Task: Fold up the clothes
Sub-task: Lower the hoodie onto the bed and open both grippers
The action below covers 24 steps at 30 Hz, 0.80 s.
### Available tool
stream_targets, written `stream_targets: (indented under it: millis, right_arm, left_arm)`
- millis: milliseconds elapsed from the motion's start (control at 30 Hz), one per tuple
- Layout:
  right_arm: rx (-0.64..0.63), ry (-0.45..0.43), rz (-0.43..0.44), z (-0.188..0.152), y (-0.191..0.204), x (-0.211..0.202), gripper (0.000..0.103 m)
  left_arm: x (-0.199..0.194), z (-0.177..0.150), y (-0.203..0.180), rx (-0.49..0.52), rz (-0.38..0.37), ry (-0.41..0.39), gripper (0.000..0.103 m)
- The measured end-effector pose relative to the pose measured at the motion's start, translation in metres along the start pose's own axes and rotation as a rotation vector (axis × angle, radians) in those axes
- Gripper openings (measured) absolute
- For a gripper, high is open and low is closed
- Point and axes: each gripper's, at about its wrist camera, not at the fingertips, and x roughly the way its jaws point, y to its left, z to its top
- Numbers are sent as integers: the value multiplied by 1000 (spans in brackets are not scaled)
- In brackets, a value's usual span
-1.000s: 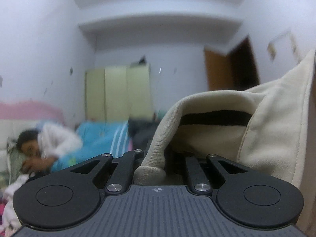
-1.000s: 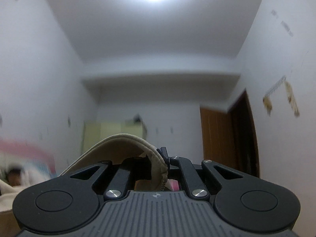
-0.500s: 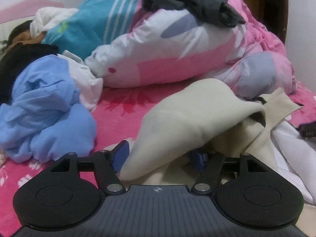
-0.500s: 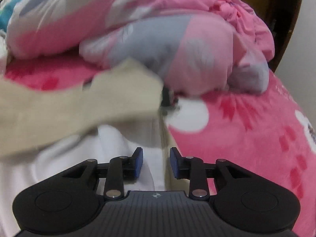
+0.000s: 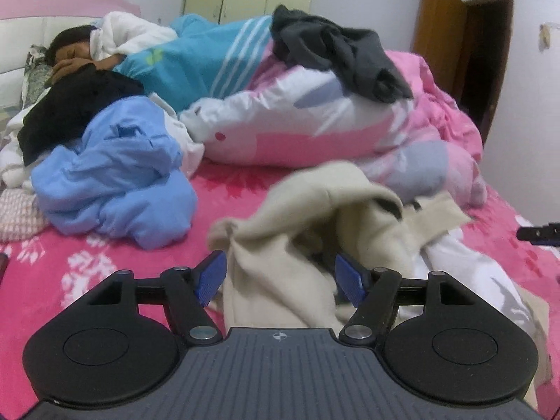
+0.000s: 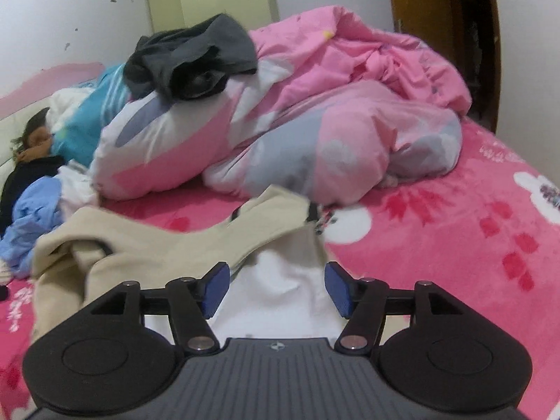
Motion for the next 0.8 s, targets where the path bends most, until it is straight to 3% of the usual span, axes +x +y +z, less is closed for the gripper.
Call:
stream_targets:
  millis: [200,400,567,800]
  right_arm:
    - [-136,100,-133,14,83,-13,64]
    - [-127,140,44,40,173,-106,74]
    - [-202,-7,187,51,221,-175,74]
    - [-226,-116,235,45,231,-209,77]
  left_arm:
    - [-9,-8,-9,-3,9,33,69]
    - [-9,-9,-19,29,40,64,69]
    - [2,-20,-33,40,65,134,69]
    - [5,-26,-46,57,86,164,69]
